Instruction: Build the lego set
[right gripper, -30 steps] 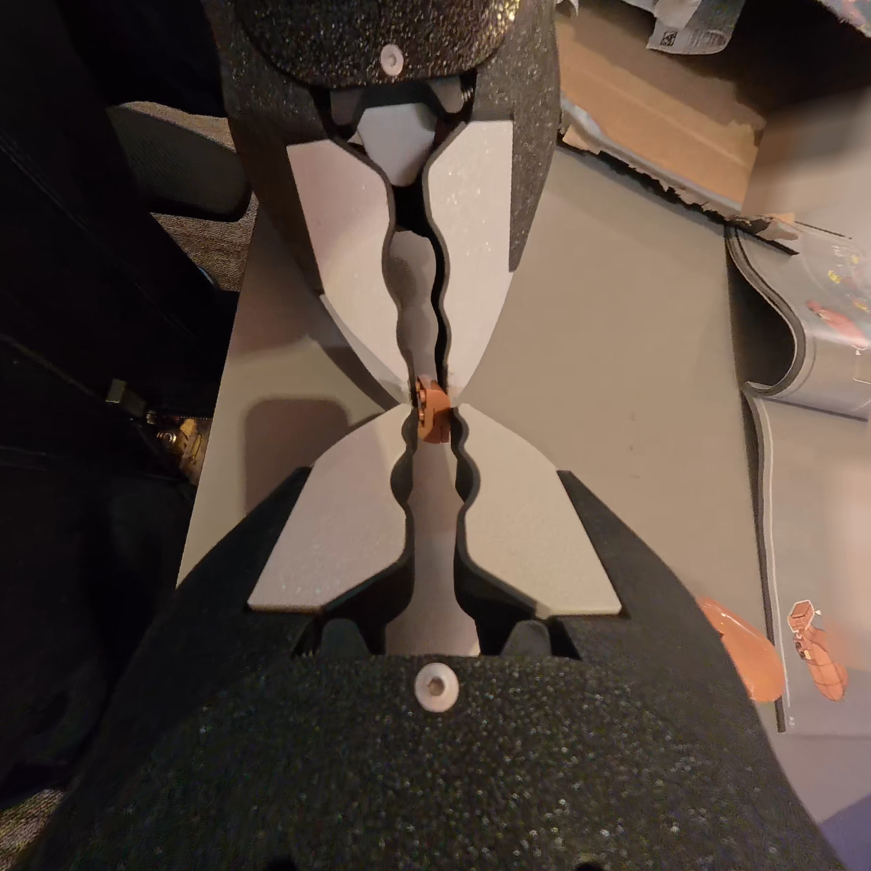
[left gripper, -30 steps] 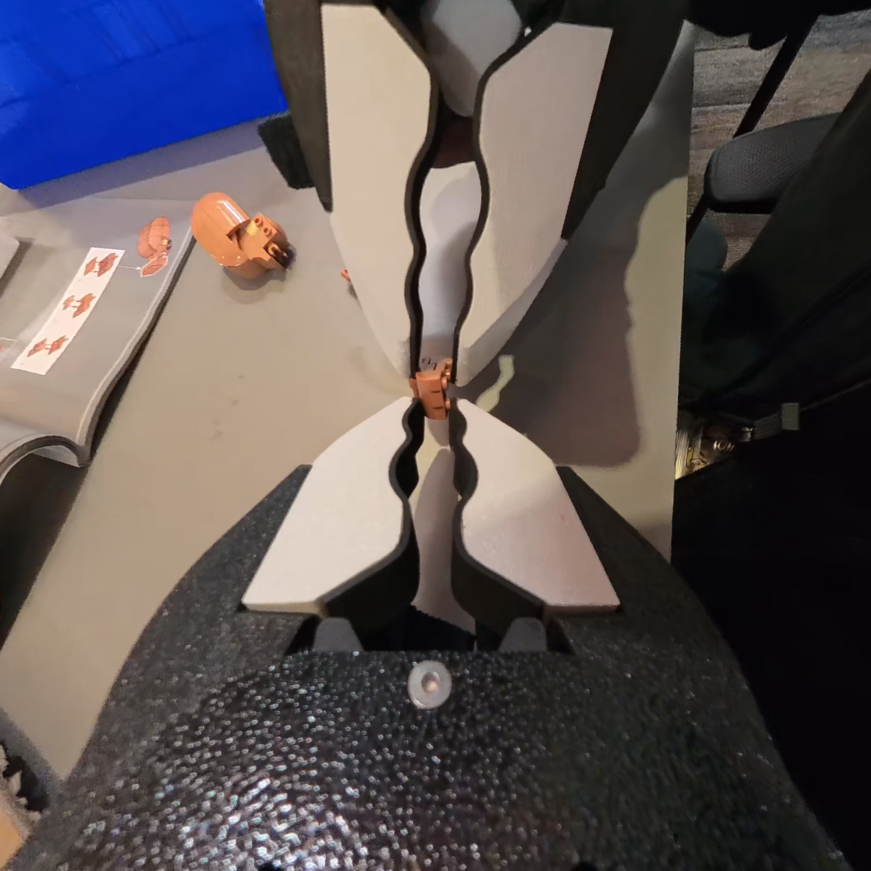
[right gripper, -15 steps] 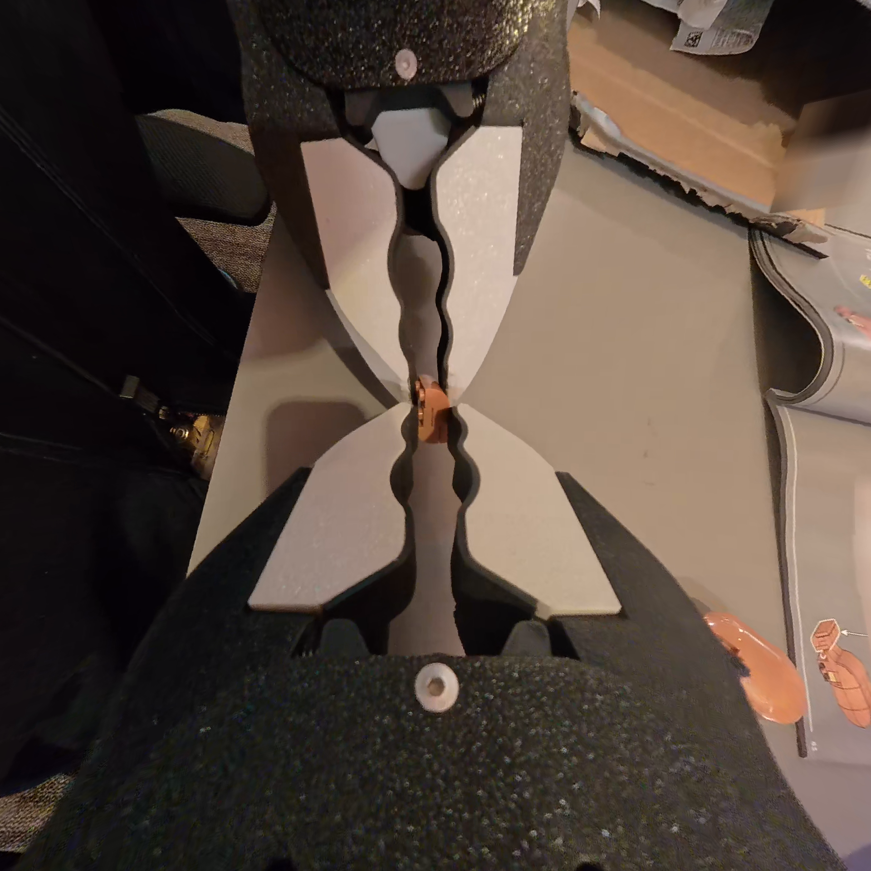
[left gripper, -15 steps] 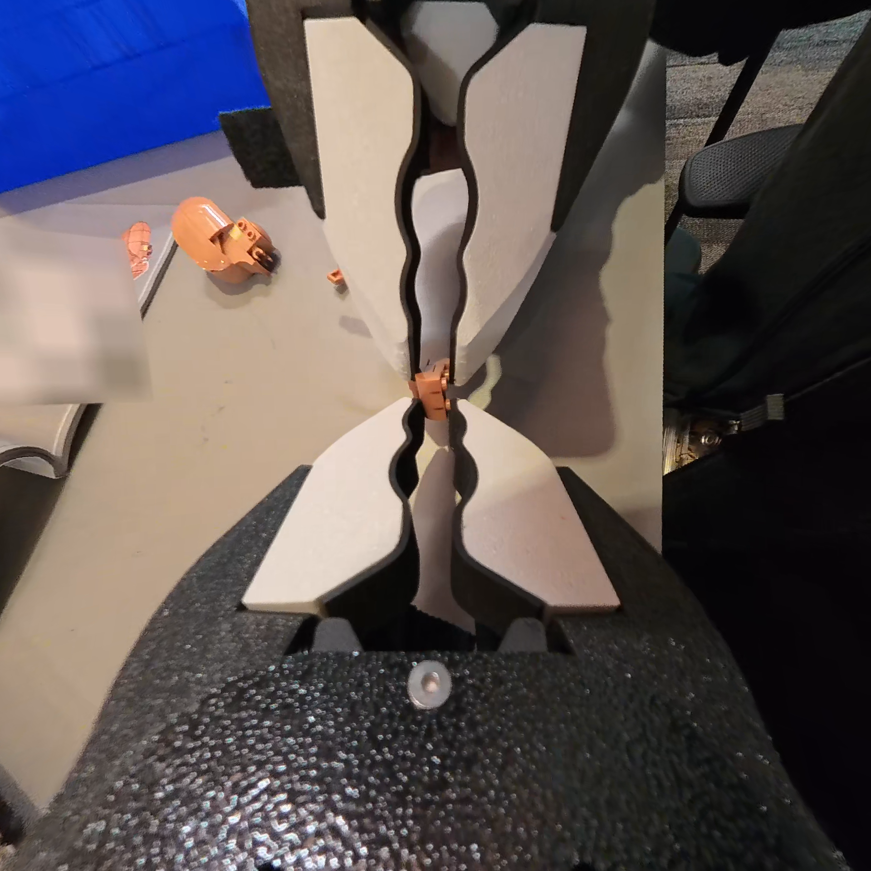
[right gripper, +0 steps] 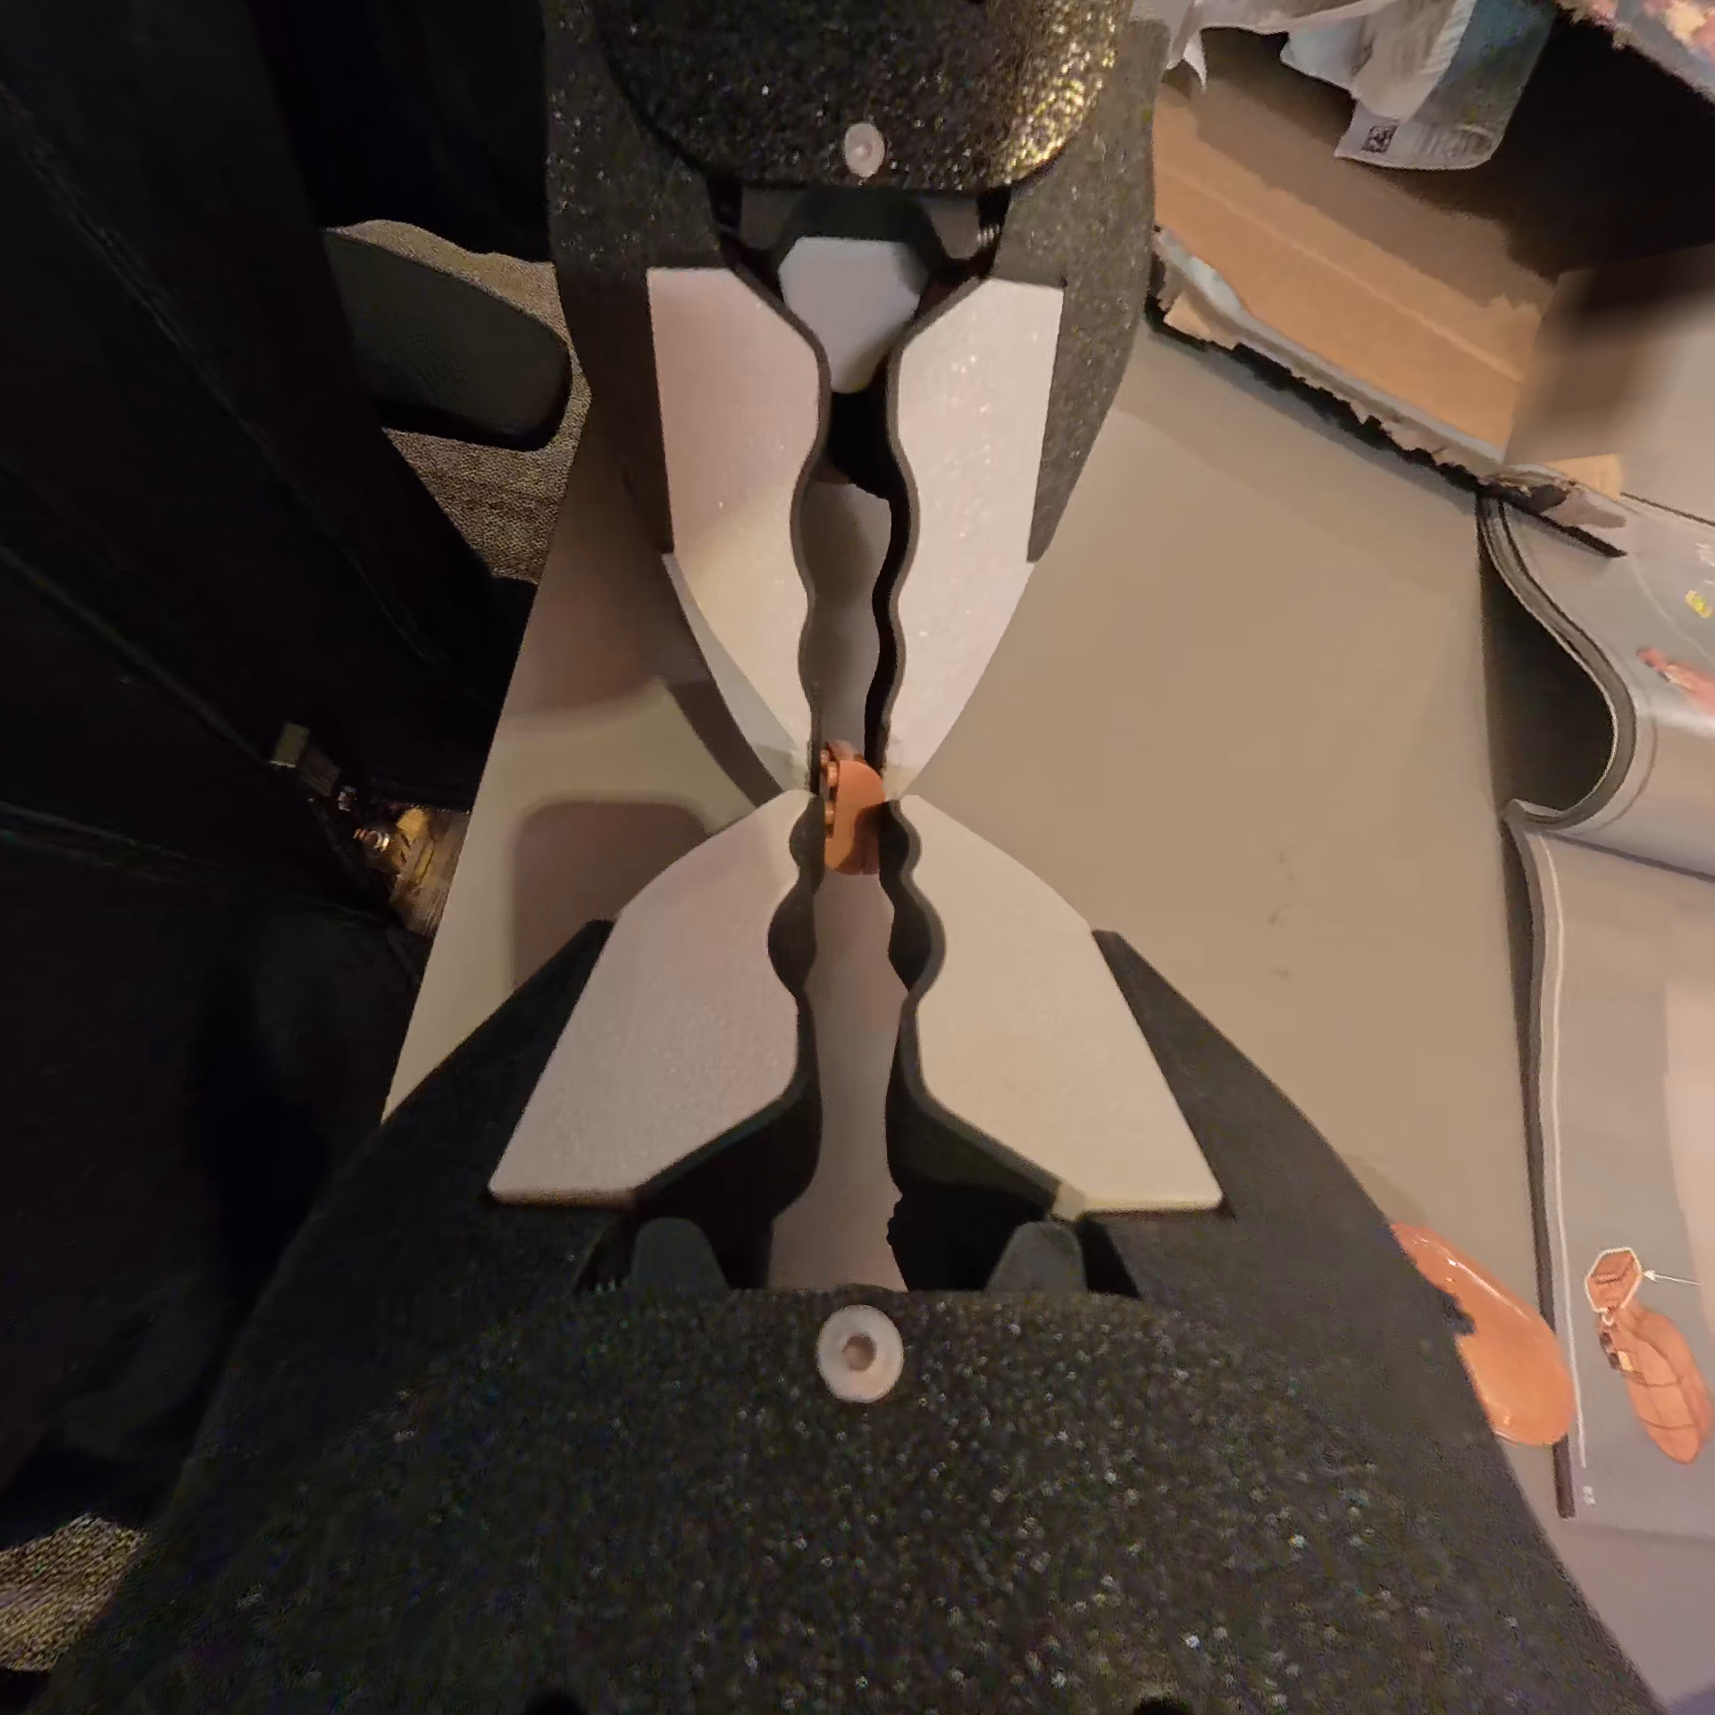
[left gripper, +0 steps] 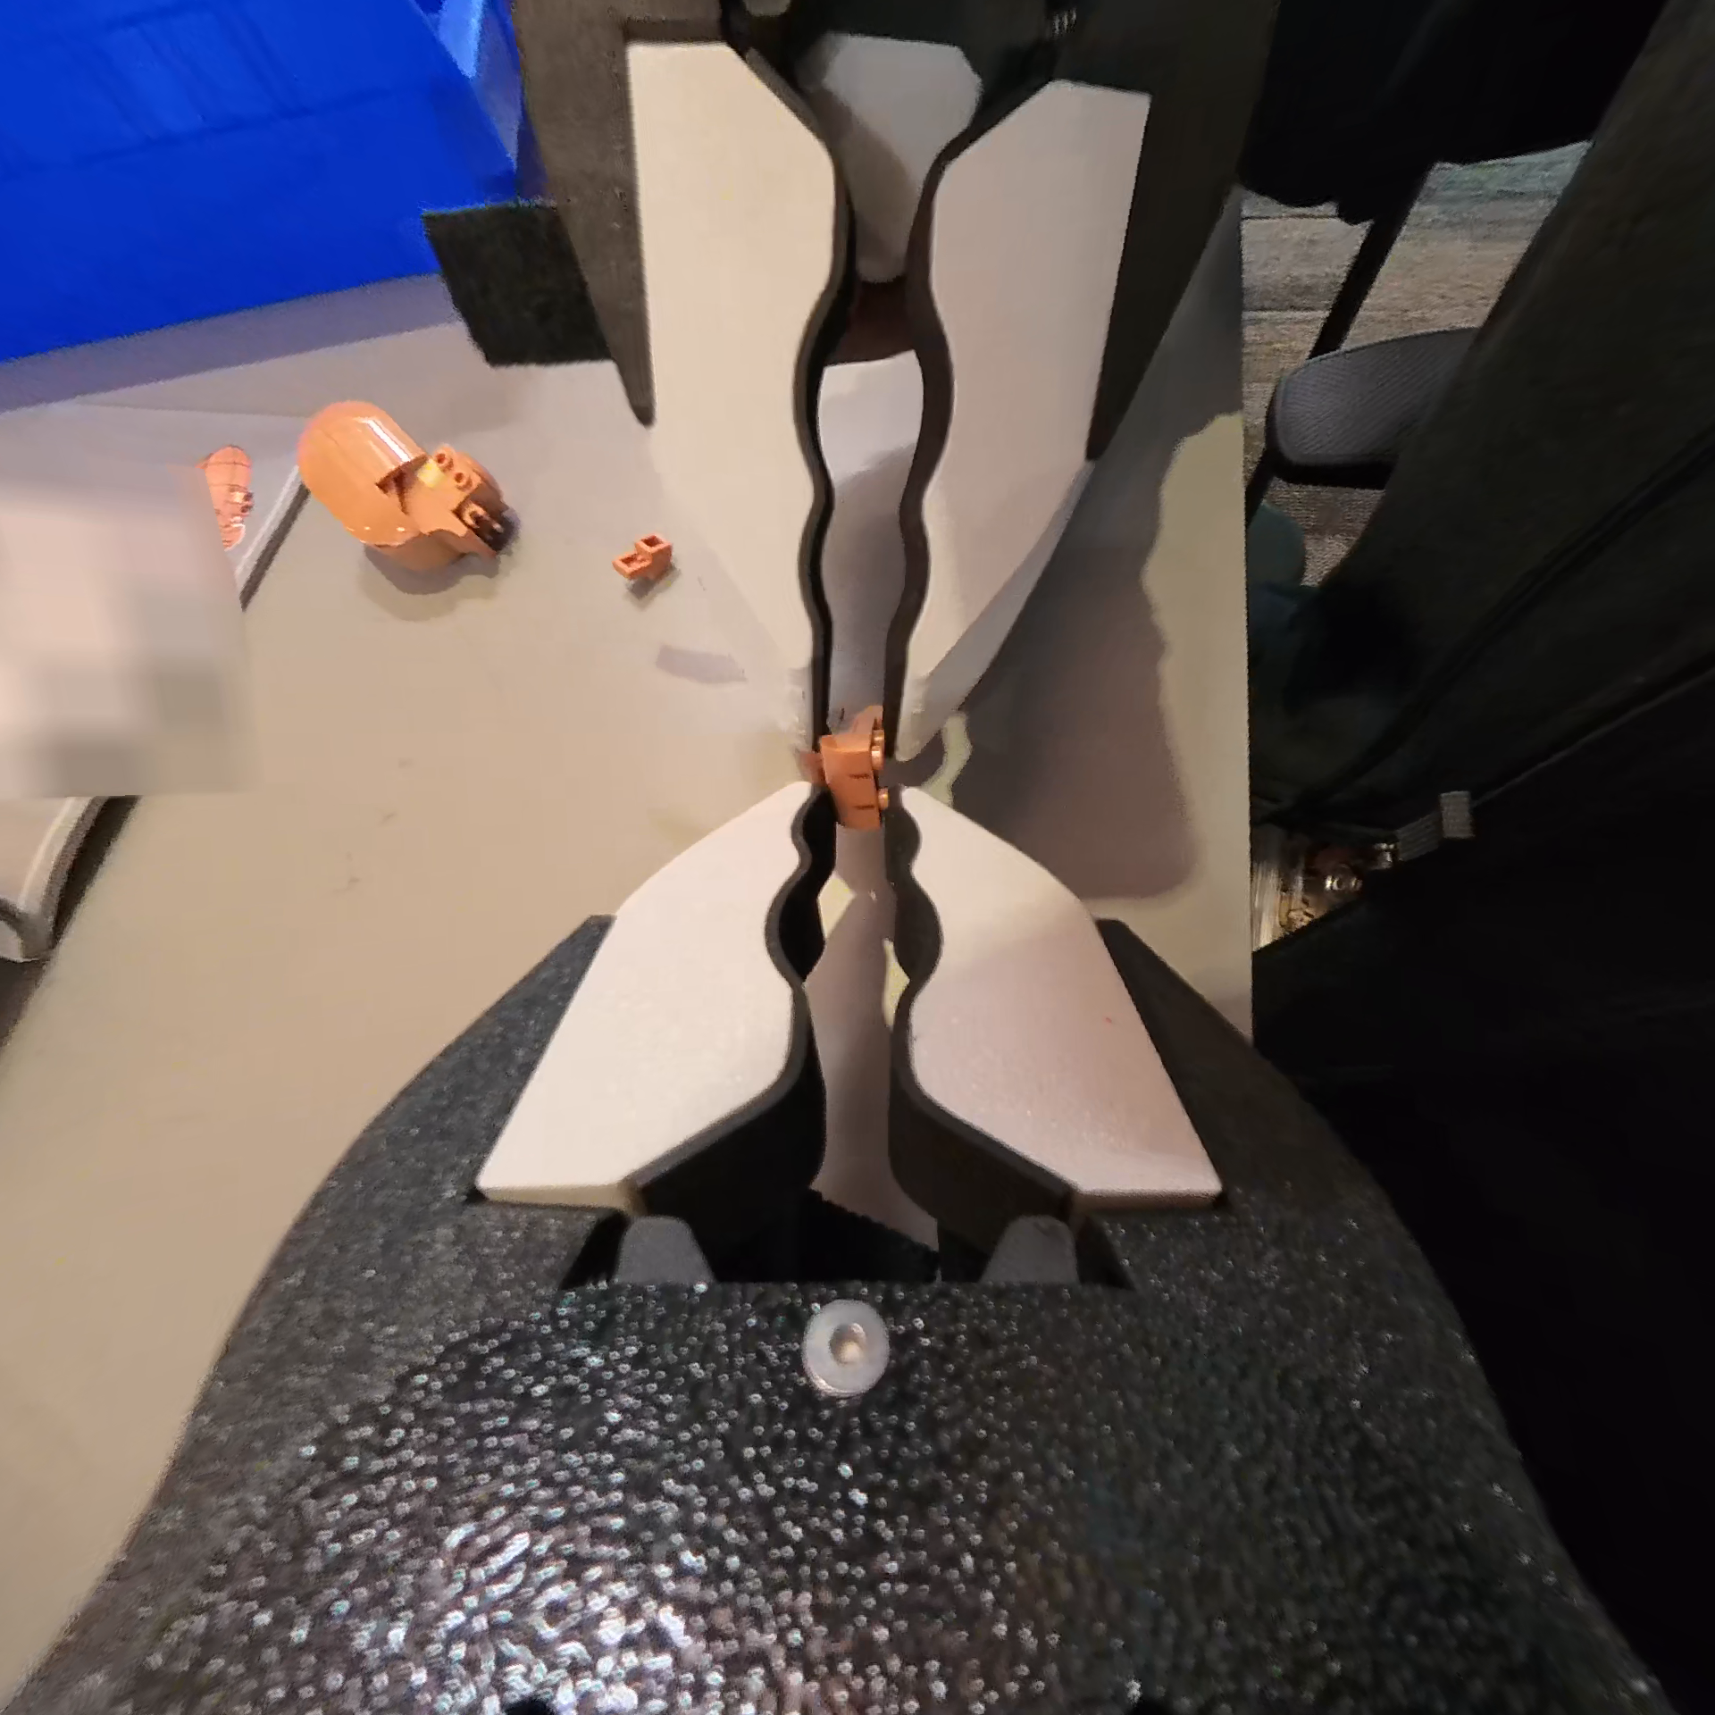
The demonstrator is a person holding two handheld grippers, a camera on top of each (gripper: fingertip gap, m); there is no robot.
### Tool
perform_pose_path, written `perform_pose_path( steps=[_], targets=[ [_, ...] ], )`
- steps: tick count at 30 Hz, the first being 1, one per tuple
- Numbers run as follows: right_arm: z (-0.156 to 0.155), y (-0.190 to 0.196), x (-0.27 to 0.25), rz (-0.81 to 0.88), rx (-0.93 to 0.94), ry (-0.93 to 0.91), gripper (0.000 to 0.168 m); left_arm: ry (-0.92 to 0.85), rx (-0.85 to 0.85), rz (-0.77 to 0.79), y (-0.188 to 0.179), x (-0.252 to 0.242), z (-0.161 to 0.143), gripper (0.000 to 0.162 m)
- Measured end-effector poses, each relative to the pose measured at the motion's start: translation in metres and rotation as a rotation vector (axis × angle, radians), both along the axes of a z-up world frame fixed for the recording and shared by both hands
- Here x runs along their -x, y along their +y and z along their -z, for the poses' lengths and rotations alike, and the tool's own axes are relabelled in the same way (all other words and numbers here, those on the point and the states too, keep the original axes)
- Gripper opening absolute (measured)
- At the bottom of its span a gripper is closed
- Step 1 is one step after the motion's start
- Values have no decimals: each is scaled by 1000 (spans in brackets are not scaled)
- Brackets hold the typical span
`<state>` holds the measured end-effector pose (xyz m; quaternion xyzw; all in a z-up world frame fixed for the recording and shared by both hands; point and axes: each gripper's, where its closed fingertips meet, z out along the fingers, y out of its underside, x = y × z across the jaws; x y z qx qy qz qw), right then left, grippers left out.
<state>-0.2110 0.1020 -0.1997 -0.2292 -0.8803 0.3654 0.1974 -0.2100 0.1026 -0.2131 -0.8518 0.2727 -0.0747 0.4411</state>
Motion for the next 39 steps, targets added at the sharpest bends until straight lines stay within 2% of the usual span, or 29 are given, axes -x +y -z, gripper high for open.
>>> perform_pose_path(
  steps=[9,13,19,30,39],
  targets=[
    [1,3,6,59,17,33,12,-62,-24,-42,3,6,1,11],
    [-6,7,5,99,86,40,27,-116,-76,-82,5,12,-5,11],
    [-17,12,10,186,235,63,21,-213,-207,-79,5,13,-26,11],
    [-25,10,11,199,274,106,12,-203,-245,-84,6,13,-30,11],
    [-19,11,10,200,229,115,15,-116,-243,-80,8,12,-24,11]
  ],
)
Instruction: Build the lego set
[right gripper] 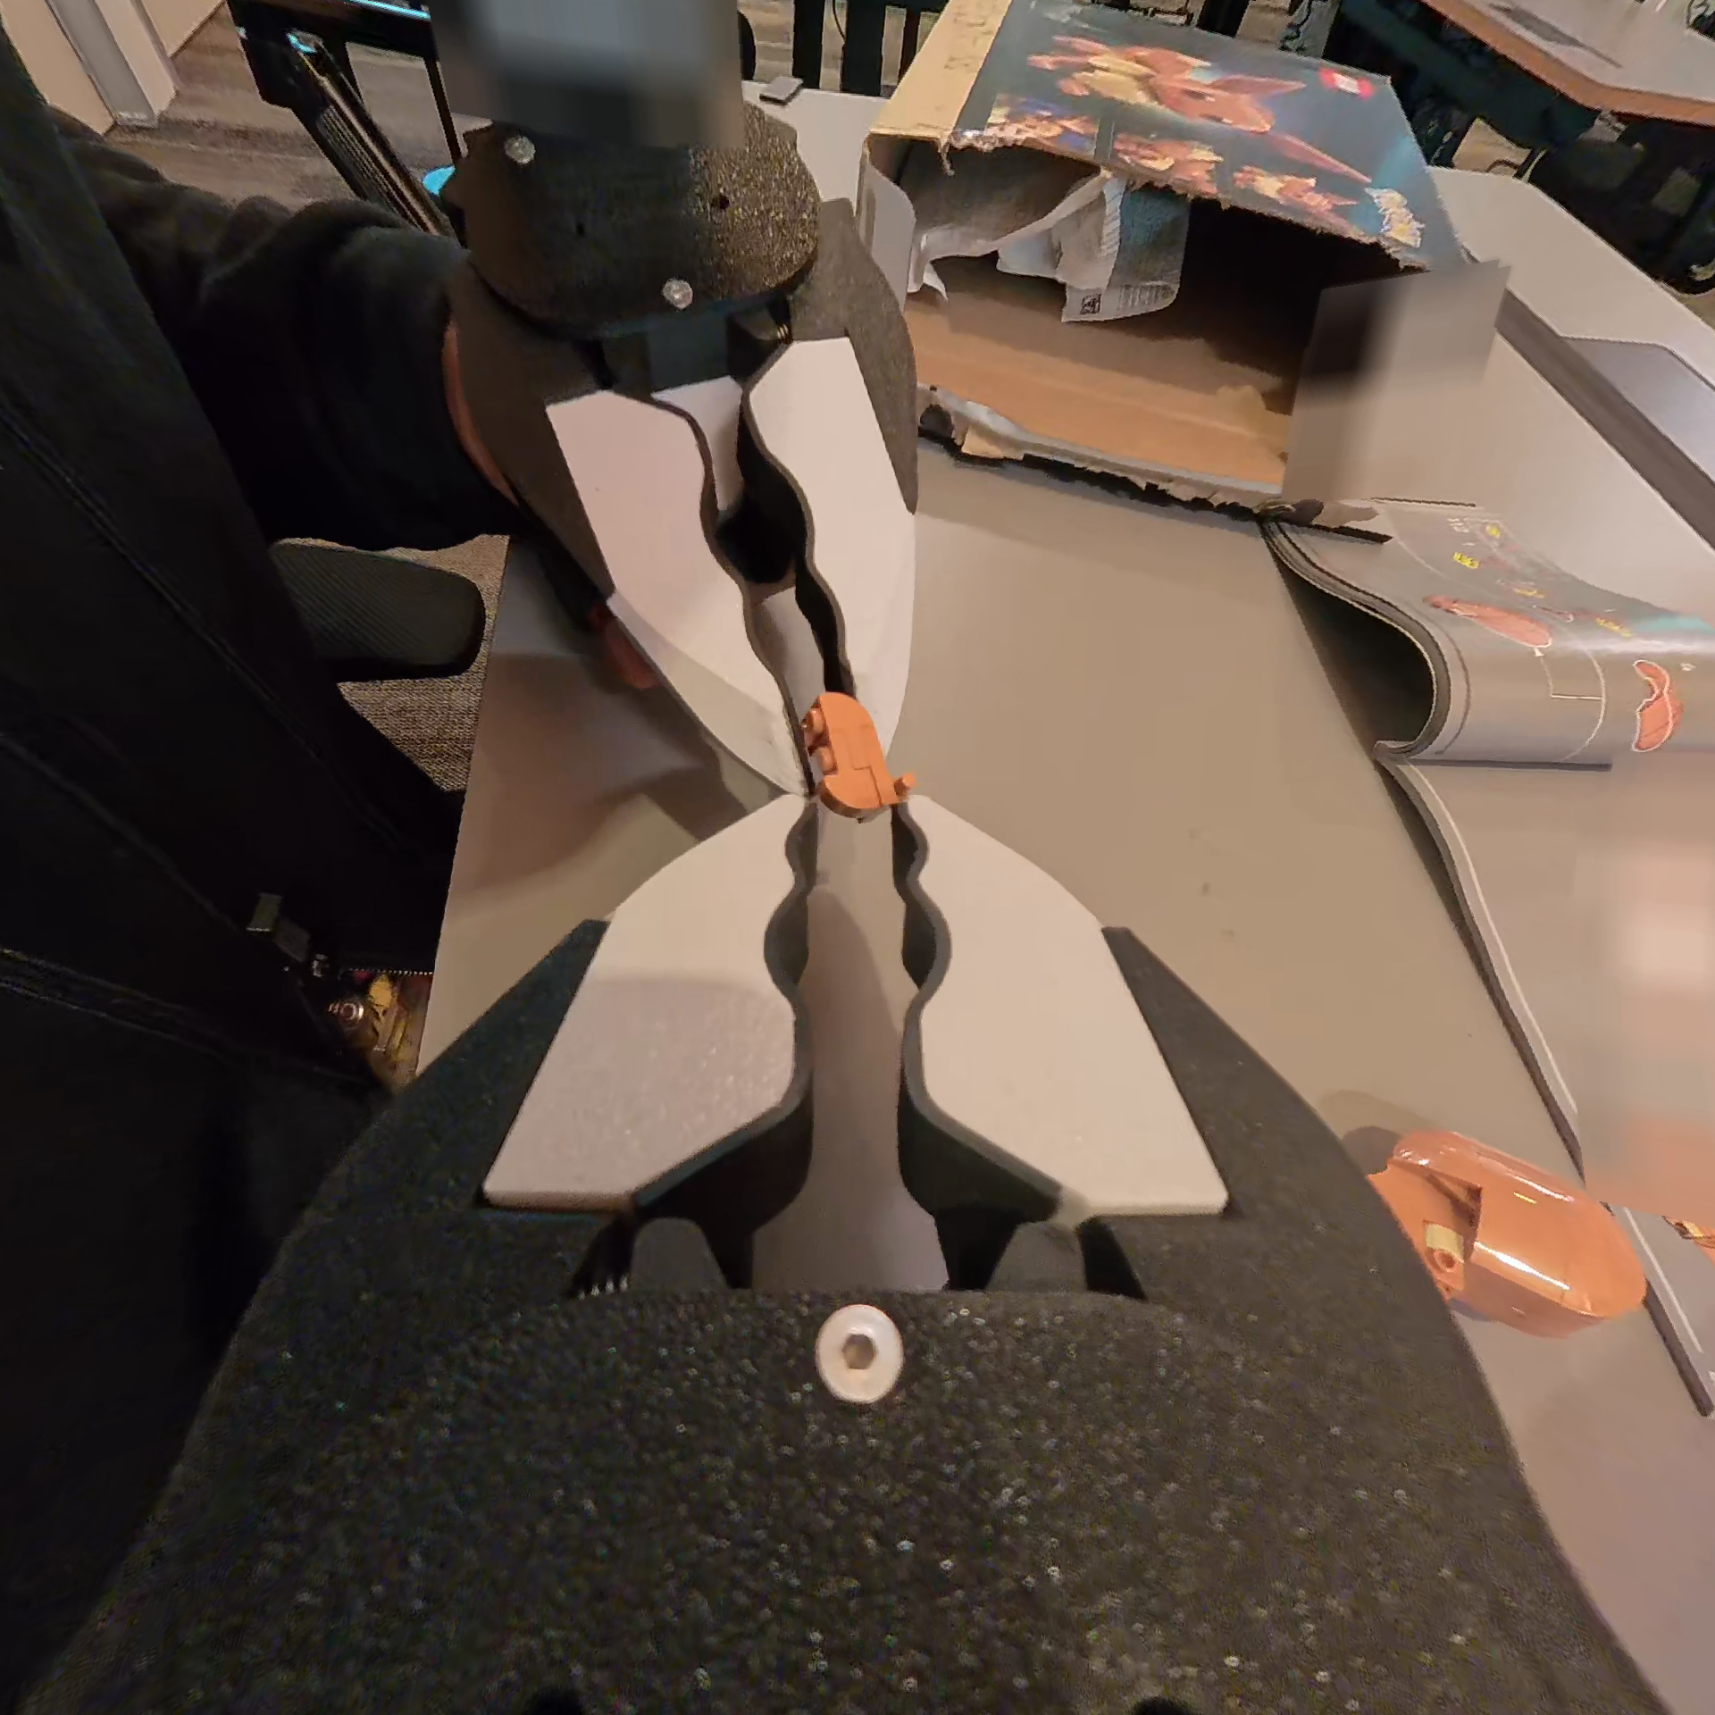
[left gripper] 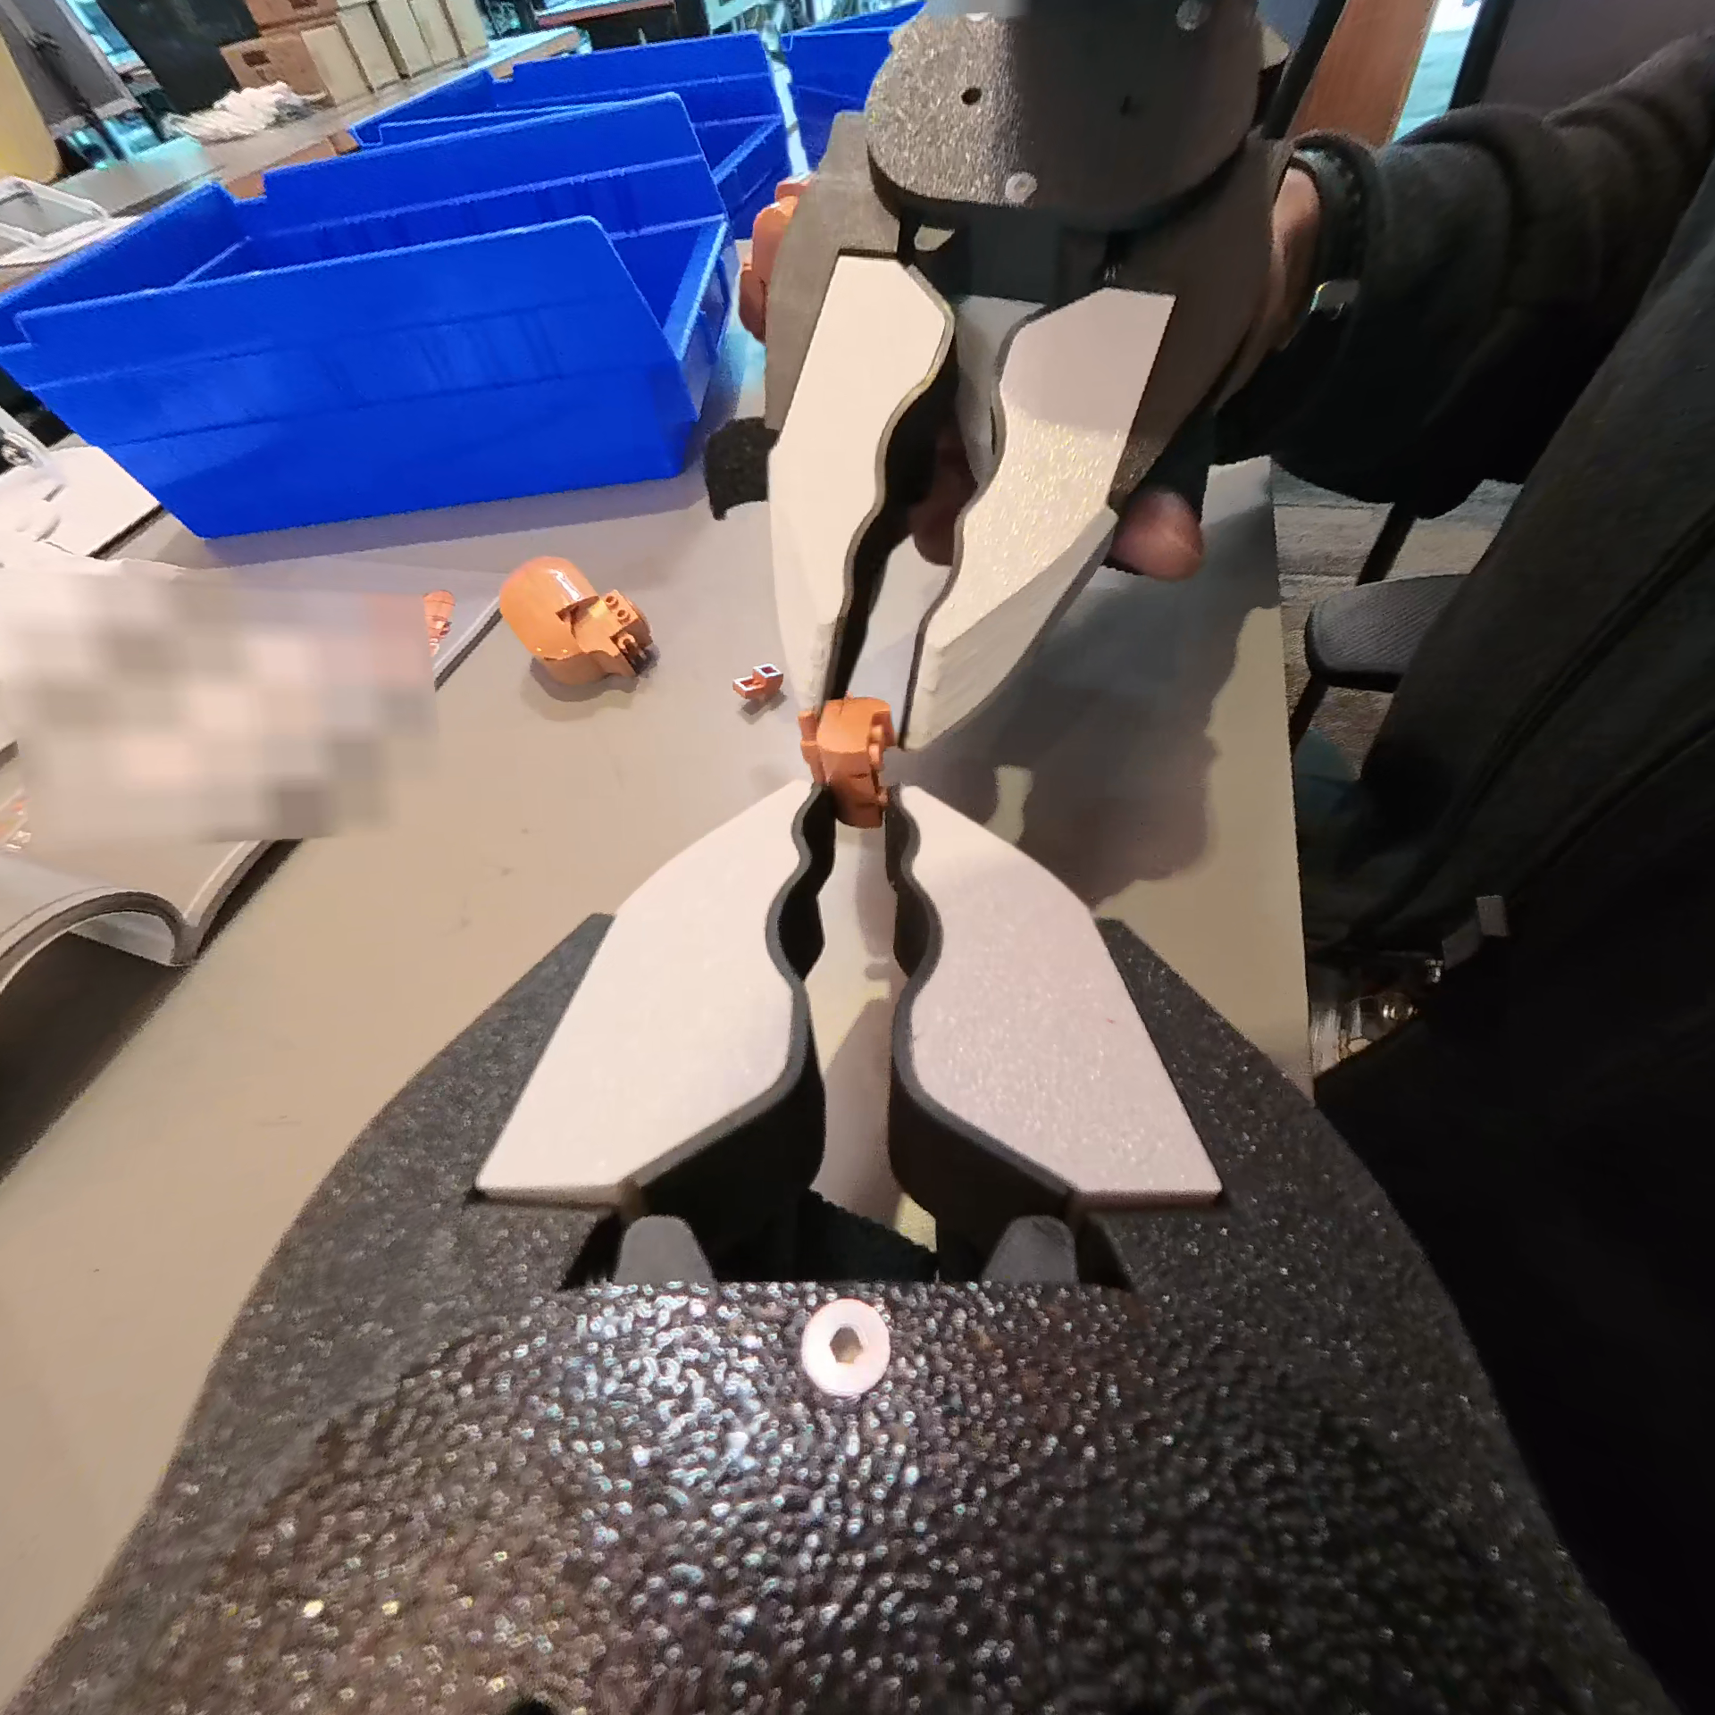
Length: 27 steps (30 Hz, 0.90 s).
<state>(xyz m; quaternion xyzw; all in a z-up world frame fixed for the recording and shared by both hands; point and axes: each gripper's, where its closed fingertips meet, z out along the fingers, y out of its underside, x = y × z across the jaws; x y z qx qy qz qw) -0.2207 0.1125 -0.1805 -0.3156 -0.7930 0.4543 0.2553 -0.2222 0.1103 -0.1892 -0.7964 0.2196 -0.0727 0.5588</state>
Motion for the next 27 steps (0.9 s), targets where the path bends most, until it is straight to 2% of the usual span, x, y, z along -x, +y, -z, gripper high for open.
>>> perform_pose_path(
  steps=[12,27],
  targets=[
    [1,-1,-3,-17,-8,8,21,78,2,13,1,0,2,11],
    [8,1,-4,-23,-104,-17,12,138,29,34,0,-3,5,11]
  ],
)
